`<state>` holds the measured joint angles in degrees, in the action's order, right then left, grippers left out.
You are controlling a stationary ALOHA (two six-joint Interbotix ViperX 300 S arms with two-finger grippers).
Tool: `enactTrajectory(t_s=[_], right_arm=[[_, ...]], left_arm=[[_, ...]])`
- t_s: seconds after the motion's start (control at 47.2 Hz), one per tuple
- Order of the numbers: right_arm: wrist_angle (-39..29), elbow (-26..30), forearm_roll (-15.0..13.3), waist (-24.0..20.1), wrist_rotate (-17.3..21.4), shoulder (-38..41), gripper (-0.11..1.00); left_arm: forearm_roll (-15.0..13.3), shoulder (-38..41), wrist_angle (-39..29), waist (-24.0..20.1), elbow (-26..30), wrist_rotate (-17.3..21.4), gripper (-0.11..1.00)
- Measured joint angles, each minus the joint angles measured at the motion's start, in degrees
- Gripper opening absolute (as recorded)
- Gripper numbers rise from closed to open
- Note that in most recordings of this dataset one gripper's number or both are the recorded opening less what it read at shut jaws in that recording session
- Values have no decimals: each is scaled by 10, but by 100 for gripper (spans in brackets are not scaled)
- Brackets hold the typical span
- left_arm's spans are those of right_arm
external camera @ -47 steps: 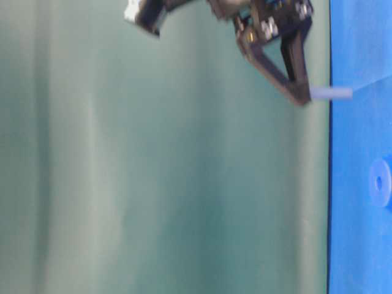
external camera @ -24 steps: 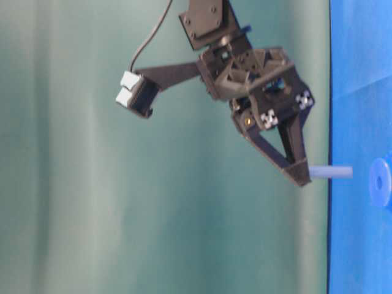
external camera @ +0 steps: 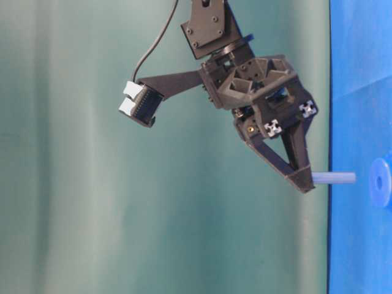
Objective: Insert the shaft placed at a random location into the center hole of the small gear at another random location.
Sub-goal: 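Carry the held shaft left over the blue gear's center hole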
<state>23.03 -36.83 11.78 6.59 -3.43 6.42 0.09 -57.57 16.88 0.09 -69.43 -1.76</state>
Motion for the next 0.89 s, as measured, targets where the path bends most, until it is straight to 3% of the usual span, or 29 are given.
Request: enactTrajectory(t_s=[0.382,0.891], right_arm=[[25,4,0,0,0,47,2],[27,4,-7,0,-5,24,2]], left_arm=[[0,0,-1,0,0,-1,0],[0,0,-7,0,0,0,0]])
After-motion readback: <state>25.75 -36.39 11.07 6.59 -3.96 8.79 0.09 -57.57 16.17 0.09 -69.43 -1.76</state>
